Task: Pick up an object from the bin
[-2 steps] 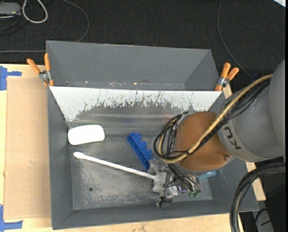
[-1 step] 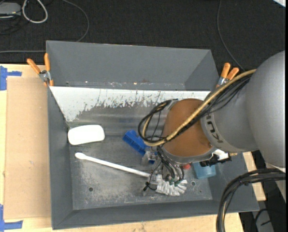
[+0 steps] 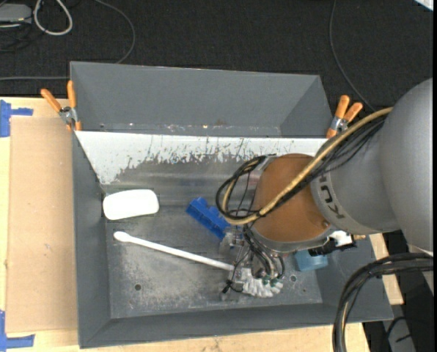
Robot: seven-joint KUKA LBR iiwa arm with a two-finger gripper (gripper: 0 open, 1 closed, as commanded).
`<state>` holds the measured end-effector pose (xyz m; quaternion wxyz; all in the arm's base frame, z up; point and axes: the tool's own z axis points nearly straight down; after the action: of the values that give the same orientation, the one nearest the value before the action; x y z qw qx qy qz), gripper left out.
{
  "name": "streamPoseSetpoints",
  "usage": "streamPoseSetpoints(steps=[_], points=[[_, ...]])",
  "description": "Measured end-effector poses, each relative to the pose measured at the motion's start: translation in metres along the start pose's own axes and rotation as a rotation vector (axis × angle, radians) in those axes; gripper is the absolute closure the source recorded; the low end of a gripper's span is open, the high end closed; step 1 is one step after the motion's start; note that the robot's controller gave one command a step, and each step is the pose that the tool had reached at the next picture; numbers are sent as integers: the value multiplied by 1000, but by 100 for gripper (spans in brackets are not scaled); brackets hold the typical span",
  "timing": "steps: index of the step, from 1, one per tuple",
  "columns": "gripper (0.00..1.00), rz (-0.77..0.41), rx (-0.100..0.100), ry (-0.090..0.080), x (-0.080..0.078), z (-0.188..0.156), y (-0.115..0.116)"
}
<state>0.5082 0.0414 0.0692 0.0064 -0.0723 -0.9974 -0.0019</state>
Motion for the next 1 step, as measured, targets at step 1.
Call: streamPoseSetpoints(steps=[1], points=[[100, -577, -2, 0, 7, -4, 4]])
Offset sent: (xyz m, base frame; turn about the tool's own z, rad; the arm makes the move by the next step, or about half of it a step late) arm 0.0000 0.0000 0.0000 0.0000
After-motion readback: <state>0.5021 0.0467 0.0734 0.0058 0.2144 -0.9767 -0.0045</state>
